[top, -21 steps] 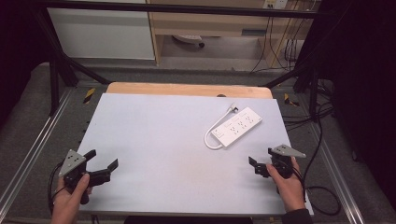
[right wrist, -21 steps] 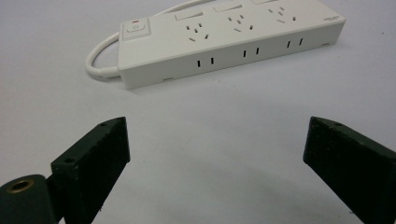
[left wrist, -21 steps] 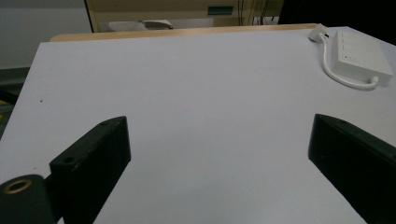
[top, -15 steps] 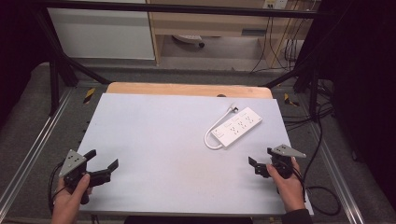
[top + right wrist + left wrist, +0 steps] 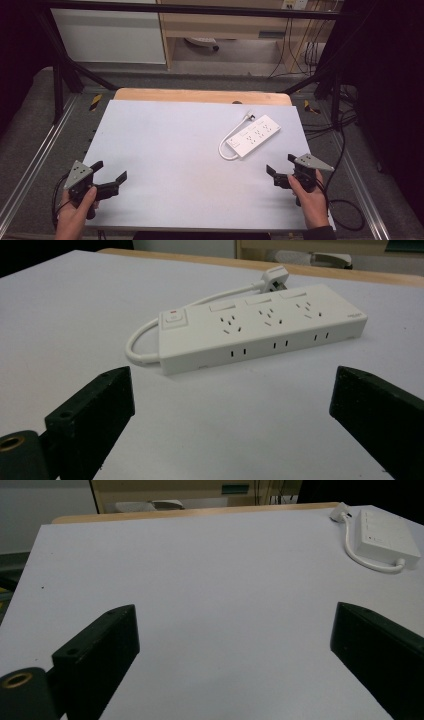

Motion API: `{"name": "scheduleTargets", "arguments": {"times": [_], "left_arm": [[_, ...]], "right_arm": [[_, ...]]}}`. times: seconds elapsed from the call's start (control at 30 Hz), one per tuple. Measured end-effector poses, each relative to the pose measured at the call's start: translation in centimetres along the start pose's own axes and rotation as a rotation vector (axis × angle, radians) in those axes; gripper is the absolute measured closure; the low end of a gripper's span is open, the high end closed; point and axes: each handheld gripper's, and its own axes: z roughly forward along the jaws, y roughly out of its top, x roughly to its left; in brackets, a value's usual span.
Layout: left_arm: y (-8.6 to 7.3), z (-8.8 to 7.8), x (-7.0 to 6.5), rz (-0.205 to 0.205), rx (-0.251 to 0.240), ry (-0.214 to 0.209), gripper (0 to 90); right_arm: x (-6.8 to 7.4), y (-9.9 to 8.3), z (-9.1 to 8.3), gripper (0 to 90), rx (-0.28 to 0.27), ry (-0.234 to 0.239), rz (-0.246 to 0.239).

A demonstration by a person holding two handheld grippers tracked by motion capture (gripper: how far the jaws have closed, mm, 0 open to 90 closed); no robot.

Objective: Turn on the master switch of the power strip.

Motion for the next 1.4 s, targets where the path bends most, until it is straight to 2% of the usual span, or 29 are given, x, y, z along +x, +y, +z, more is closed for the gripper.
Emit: {"name": "scheduleTargets", "arguments": {"times": [0.23,0.33,0.47,0.6,0.8,1.0,1.4], "left_arm": [[0.0,0.0,0.0,0.008,0.002,-0.014,5.5],[0.0,0.0,-0.1,0.004,0.000,-0.019,5.5],[0.0,0.2,-0.1,-0.005,0.005,-0.015,5.3],[0.0,0.2,-0.2,0.000,0.006,-0.020,5.3],[-0.1,0.2,-0.1,-0.001,0.008,-0.013,5.3],[-0.1,0.2,-0.1,-0.001,0.011,-0.014,5.3],[0.0,0.2,-0.1,-0.003,0.009,-0.012,5.3]], "right_arm": [[0.5,1.0,-0.5,5.7,-0.003,0.014,0.015],[0.9,2.1,-0.9,4.5,-0.017,0.040,-0.005],[0.9,2.9,-0.9,2.9,-0.020,0.041,-0.013],[0.5,3.5,-0.5,3.8,-0.025,0.023,-0.020],[0.5,4.9,0.4,5.9,-0.012,0.035,-0.036],[0.5,6.6,1.2,4.4,-0.008,0.032,-0.051],[0.0,9.0,2.1,3.0,-0.018,0.031,-0.033]]}}
